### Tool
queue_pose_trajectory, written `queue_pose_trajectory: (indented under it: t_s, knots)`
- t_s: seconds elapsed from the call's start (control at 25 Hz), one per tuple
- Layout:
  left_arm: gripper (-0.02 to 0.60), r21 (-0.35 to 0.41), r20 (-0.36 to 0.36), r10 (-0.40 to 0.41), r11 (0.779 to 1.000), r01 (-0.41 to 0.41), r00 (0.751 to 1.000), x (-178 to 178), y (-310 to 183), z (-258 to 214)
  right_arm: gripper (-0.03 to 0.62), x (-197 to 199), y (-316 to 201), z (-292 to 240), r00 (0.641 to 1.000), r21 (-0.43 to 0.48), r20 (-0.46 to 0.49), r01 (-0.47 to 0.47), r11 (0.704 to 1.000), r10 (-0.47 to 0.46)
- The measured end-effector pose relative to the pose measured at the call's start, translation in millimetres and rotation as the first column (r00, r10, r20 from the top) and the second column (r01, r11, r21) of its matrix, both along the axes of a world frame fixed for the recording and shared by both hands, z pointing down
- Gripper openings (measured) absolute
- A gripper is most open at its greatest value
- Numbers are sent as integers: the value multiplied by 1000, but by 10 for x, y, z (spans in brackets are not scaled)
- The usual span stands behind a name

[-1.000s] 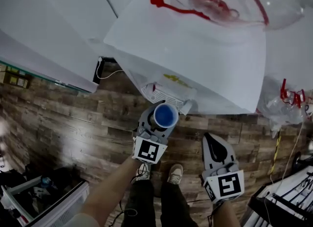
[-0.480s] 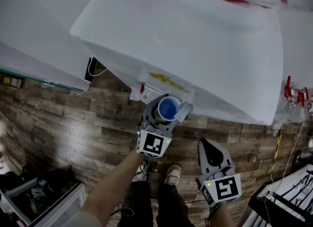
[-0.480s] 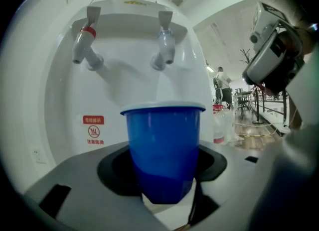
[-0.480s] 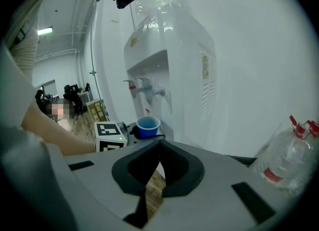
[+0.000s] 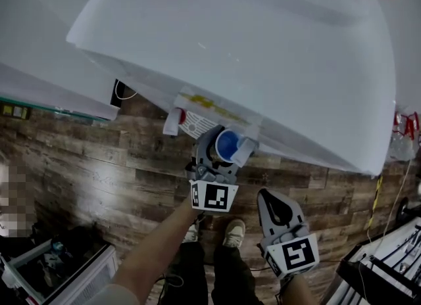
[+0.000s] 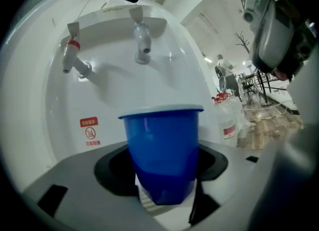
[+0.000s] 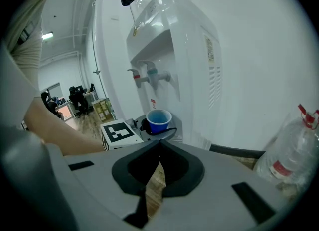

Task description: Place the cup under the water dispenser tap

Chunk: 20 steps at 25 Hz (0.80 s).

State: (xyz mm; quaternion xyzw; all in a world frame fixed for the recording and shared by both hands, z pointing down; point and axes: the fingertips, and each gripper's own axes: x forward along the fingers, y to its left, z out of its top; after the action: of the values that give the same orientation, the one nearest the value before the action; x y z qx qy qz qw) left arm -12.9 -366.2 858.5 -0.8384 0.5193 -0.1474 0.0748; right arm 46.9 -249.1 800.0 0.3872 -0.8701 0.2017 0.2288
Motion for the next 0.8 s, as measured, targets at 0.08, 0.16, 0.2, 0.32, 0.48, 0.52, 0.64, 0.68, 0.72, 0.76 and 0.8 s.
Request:
queue_pose_trajectory:
  t_s: [0.08,0.16,0.2,0.32,0.48,0.52,0.64,0.68,0.72,0.76,0.8]
  knots:
    - [291,1,-13,-30,1000,30,999,-30,-9,14,6,-16,40,39,1000,-12,-5,14,1000,-14]
    - [295,-5,-35,-57,998,57,998,-70,-27,17,6,-46,57,55,1000,-17,-2,17,1000,-17]
    - [302,-8,-41,-64,998,63,997,-75,-38,17,6,-56,67,68,1000,-21,-5,22,1000,-22]
    - [351,-29,-49,-73,997,72,996,-61,-31,44,6,-71,110,85,999,-41,-13,37,998,-37]
    - [384,-45,-79,-88,995,85,993,-134,-43,40,6,-71,116,74,999,-39,-10,37,999,-38]
    - [393,-45,-87,-84,996,80,993,-148,-40,27,6,-66,115,72,999,-40,-13,35,999,-36]
    - [427,-75,-100,-51,996,44,994,-152,33,40,6,-46,112,42,999,-44,-23,23,999,-24]
    - [436,-96,-96,-41,995,32,995,-151,80,67,6,-41,109,15,1000,-44,-24,18,999,-19]
    - [443,-117,-92,-33,993,22,995,-154,128,87,6,-37,101,-24,1000,-42,-24,12,999,-13]
    - [448,-133,-96,-28,991,15,995,-161,169,76,6,-34,90,-71,1000,-39,-25,6,999,-7]
    - [451,-144,-104,-25,990,10,994,-178,201,37,6,-35,77,-126,1000,-34,-27,2,999,-3]
